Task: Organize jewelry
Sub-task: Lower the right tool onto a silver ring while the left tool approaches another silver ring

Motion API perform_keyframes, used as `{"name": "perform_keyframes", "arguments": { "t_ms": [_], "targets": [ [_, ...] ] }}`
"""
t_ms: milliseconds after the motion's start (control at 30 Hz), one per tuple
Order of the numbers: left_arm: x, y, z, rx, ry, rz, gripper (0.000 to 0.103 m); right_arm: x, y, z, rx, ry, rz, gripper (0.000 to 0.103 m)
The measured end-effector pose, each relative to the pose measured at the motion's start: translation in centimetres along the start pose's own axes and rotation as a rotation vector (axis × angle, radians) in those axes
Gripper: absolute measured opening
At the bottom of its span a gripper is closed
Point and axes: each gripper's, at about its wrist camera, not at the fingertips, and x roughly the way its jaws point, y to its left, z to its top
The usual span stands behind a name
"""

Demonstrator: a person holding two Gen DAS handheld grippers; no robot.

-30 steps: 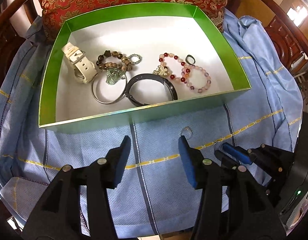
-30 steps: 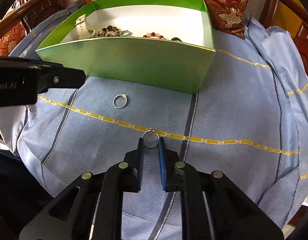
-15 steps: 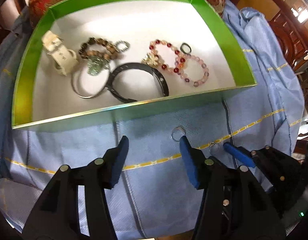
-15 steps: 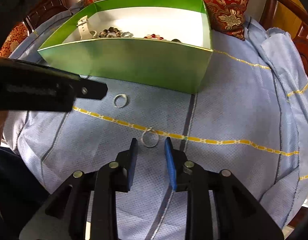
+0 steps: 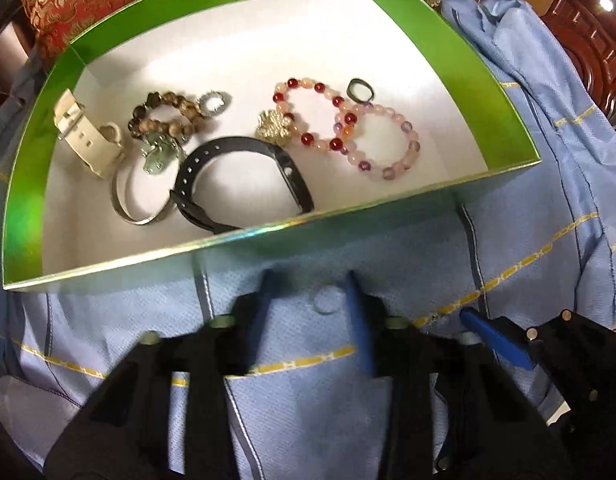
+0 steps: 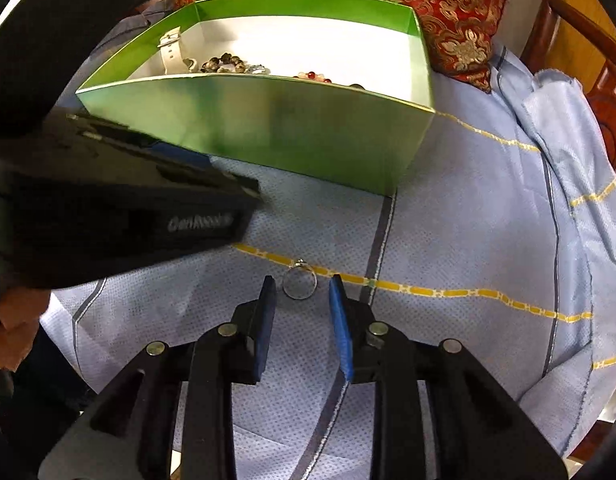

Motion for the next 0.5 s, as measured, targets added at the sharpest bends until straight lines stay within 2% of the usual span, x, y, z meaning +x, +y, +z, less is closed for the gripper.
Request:
{"name": "perform_keyframes", "arguments": {
  "t_ms": [67,100,333,367,400,433,467,500],
  "targets": [
    [0.0,0.3,0.1,-0.015,0.006,-0.022,0.018,0.0,0.4,0.1,-0.016,-0.001,0.013,0.012],
    [-0.1,0.4,0.1,-0.019,0.008,-0.030,0.018,0.0,0.5,0.1,-0.019,0.001,0.013,0.003],
    [-1.3,1.7,-0.3,-0.035,0.009,-0.073,0.018,-1.2,0.0,0.8,-0.011,-0.018,0.019,0.003],
    [-1.3,2.0,-0.3,-0.044,0.009,-0.070,0.018,-1.2,0.2,0.9,-0.024,-0.020,0.007,0.005],
    [-1.2,2.3,-0.4,-0.047,0.014,-0.066,0.018,-1.2,0.3,0.9,-0.031,-0.024,-0.002,0.017],
    [-1.1,2.3,-0.4,-0.049,0.021,-0.062,0.018,-1.2,0.4,1.0,-0.034,-0.028,-0.008,0.036],
    [-0.9,2.3,-0.4,-0.051,0.029,-0.057,0.018,-1.1,0.5,1.1,-0.032,-0.030,-0.009,0.041],
    [-0.6,2.3,-0.4,-0.054,0.037,-0.050,0.018,-0.9,0.6,1.2,-0.028,-0.034,-0.005,0.041]
  ]
}}
